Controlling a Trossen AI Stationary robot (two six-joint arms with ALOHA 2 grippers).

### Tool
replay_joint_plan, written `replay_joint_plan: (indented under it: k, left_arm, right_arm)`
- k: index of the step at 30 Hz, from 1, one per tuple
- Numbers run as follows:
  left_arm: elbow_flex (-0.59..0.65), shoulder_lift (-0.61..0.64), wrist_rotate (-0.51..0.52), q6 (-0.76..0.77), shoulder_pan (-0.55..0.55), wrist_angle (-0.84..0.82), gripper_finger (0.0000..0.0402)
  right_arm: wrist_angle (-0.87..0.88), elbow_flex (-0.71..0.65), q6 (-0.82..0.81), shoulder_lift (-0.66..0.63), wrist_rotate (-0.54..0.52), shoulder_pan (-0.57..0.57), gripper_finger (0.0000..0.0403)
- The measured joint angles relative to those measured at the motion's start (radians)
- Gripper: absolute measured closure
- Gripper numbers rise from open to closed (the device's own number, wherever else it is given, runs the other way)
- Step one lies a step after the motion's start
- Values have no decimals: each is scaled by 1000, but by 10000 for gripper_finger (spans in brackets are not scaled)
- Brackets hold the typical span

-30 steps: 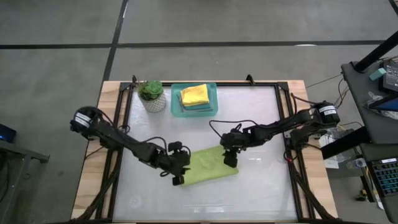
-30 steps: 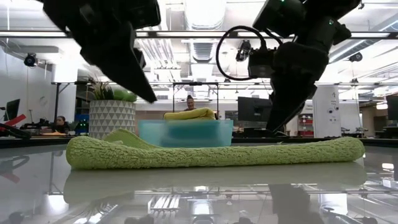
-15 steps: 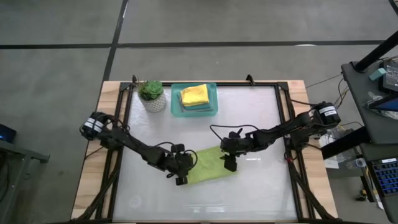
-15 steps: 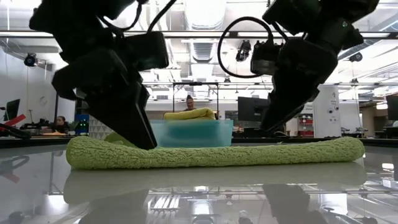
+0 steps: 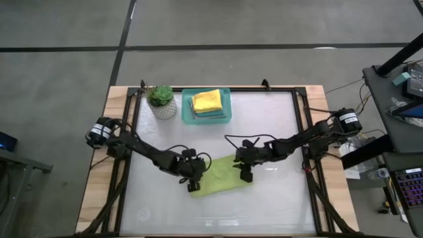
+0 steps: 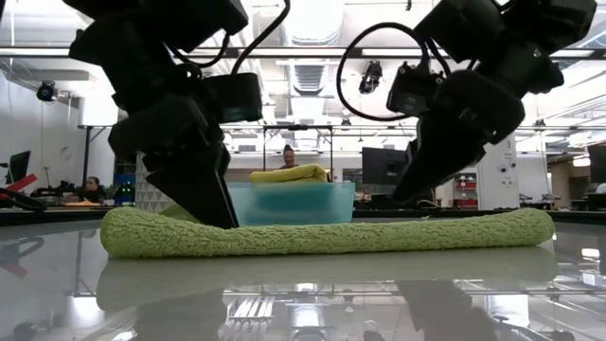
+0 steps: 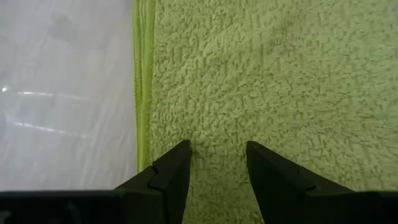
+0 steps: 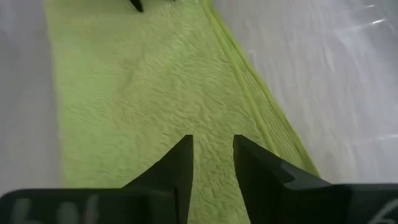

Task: Fold microfiber towels
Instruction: Fold the green microfiber cloth

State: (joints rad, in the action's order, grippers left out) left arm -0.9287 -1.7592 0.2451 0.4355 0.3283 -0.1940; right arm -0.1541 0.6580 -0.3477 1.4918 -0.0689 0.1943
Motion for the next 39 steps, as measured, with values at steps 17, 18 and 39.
replay_joint_plan:
  k: [17,18,39]
  left_arm:
    - [2,-2,56,-5,-104,-33,259]
    - [2,0,57,-10,-106,-35,259]
    - [21,190,48,-161,-38,-122,259]
  right_arm:
    - [53,41,-37,-10,-109,-7,320]
    - [66,50,-60,-15,-108,-7,317]
    - [533,79,-571,-155,15,-18,147]
